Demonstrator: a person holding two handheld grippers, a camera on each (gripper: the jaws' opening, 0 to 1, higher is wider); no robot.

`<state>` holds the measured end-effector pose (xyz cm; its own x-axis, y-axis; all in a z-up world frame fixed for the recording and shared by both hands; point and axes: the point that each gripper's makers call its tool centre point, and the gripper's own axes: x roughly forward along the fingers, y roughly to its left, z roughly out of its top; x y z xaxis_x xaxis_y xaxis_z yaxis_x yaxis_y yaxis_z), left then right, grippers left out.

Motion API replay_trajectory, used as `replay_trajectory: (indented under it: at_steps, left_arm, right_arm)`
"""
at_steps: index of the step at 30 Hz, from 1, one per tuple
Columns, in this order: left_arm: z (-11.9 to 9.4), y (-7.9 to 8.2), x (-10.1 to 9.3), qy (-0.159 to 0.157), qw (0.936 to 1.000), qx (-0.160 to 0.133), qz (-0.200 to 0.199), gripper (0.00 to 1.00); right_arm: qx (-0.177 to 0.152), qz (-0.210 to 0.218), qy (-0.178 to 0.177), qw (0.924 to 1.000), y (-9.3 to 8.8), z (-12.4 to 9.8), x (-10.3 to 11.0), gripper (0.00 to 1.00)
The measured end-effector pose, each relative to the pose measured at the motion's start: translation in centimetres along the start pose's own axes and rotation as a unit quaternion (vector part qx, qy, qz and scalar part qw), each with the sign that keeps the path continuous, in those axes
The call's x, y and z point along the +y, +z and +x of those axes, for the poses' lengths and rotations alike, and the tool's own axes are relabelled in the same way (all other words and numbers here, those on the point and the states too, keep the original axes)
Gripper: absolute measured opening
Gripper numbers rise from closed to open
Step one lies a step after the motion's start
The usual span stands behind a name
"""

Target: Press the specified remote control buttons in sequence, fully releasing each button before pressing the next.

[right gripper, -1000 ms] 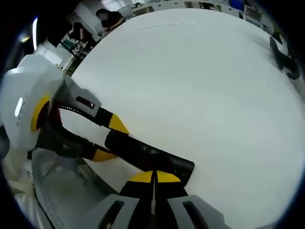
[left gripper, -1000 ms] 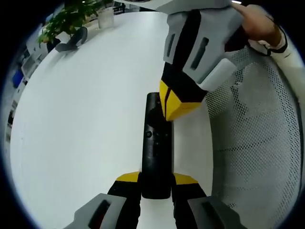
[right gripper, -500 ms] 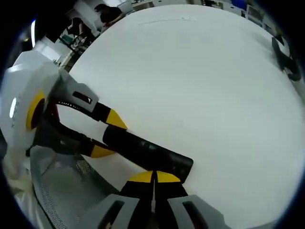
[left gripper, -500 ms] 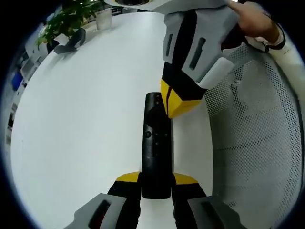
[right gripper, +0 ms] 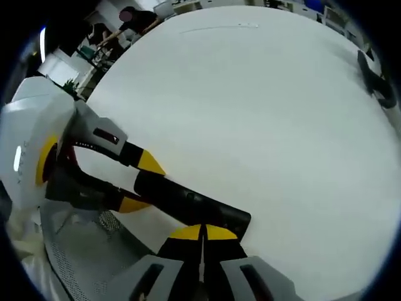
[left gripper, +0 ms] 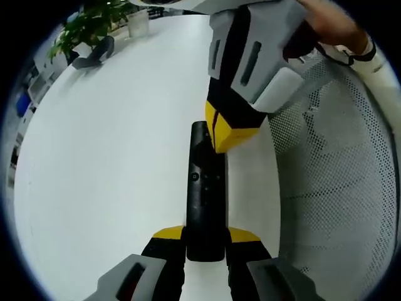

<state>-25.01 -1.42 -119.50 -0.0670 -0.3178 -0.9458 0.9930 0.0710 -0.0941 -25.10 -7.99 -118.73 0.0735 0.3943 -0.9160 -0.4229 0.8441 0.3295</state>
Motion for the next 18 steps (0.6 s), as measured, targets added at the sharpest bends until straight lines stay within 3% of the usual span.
replay_trajectory:
  at_steps: [18]
  left_arm:
    - [0.01, 0.01, 0.02, -0.002, 1.0000, 0.002, -0.002, 0.22]
  right_arm:
    - [0.008, -0.001, -0.001, 1.0000, 0.01, 0.25, 0.24, 0.00]
